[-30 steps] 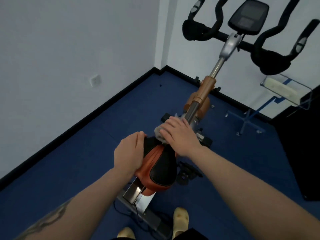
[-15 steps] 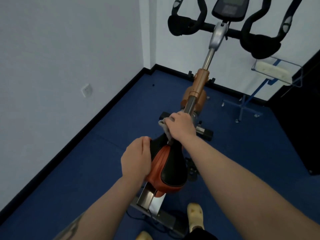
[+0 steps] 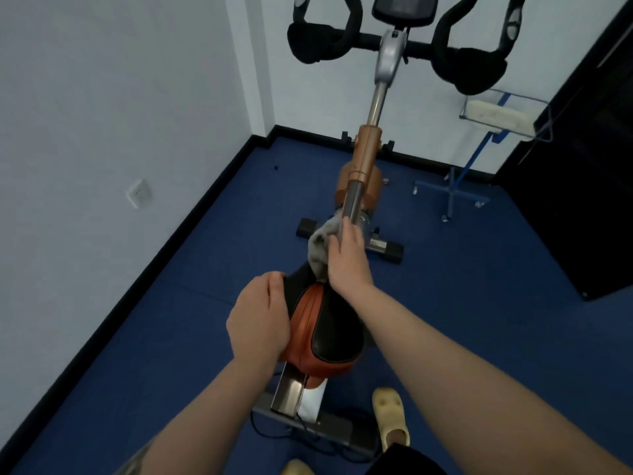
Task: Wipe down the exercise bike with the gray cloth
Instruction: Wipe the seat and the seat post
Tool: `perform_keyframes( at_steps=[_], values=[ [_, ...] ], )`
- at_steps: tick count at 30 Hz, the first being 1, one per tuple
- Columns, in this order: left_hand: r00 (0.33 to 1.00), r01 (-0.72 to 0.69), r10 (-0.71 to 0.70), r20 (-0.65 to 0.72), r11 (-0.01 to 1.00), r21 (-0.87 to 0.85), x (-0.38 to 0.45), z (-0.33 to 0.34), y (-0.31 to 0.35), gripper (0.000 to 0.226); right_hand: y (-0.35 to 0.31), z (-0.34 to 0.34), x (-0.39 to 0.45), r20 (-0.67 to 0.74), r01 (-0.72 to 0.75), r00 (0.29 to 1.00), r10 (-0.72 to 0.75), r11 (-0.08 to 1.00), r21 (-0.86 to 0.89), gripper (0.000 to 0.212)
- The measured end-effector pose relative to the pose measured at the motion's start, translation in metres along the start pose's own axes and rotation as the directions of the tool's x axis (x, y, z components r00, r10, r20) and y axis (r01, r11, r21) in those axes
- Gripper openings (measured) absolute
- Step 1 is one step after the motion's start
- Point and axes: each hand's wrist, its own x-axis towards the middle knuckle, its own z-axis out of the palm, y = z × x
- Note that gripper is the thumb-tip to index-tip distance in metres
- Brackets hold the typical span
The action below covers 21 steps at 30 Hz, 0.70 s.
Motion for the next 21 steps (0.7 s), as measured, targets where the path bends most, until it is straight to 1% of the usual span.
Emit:
perform_keyframes(
  at_steps=[3,5,7,8,10,11,12,14,15,16,18,19,20,21],
  values=[
    [1.000,-0.005,0.005,-0.001,1.000,-0.003,0.000,0.000,0.000,0.038,0.018,-0.013,-0.023,0.046,0.016,0.999,-0.023,0.991,0.130,0.055],
    [1.000,-0.011,0.011,0.001,1.000,-0.002,0.000,0.000,-0.001,0.038,0.017,-0.026,-0.020,0.097,-0.052,0.995,0.034,0.979,0.199,0.052],
    [1.000,-0.006,0.006,-0.001,1.000,0.000,0.000,0.000,-0.001,0.039,0.007,-0.032,-0.011,0.122,-0.148,0.985,0.120,0.955,0.256,0.049],
    [1.000,-0.003,0.003,-0.002,1.000,0.002,0.001,0.000,-0.001,0.039,-0.001,-0.030,-0.007,0.128,-0.185,0.979,0.157,0.952,0.244,0.061],
    [1.000,0.001,-0.001,0.001,1.000,0.002,0.002,0.001,-0.002,0.040,-0.018,-0.019,-0.006,0.141,-0.224,0.968,0.206,0.966,0.130,0.101],
    [1.000,0.001,-0.001,0.004,1.000,0.004,0.002,0.001,-0.001,0.041,-0.024,-0.011,-0.007,0.123,-0.234,0.967,0.223,0.969,0.082,0.113],
    [1.000,0.001,-0.001,0.005,1.000,0.007,0.002,0.000,-0.001,0.041,-0.026,-0.003,-0.008,0.079,-0.235,0.970,0.231,0.971,0.045,0.116],
    [1.000,-0.002,0.002,0.006,1.000,0.011,0.001,0.000,0.000,0.041,-0.024,0.006,-0.008,-0.015,-0.220,0.975,0.220,0.975,-0.027,0.111],
    [1.000,-0.005,0.005,0.007,1.000,0.013,0.001,-0.001,0.001,0.041,-0.023,0.007,-0.009,-0.031,-0.210,0.977,0.209,0.977,-0.042,0.102],
    [1.000,-0.006,0.006,0.006,1.000,0.015,0.001,0.000,0.001,0.041,-0.022,0.005,-0.008,-0.030,-0.205,0.978,0.205,0.979,-0.009,0.089],
    [1.000,-0.010,0.010,0.005,1.000,0.020,0.001,-0.001,0.001,0.040,-0.021,-0.005,-0.010,-0.008,-0.182,0.983,0.186,0.973,0.144,0.062],
    [1.000,-0.010,0.010,0.005,1.000,0.023,0.002,-0.001,0.000,0.040,-0.021,-0.013,-0.011,-0.016,-0.161,0.986,0.167,0.968,0.195,0.055],
    [1.000,-0.010,0.010,0.004,1.000,0.025,0.002,-0.001,0.000,0.040,-0.022,-0.023,-0.012,-0.038,-0.134,0.989,0.145,0.969,0.208,0.053],
    [1.000,-0.009,0.009,0.001,1.000,0.026,0.002,0.000,0.000,0.040,-0.023,-0.033,-0.011,-0.073,-0.097,0.991,0.112,0.979,0.182,0.054]
  ],
)
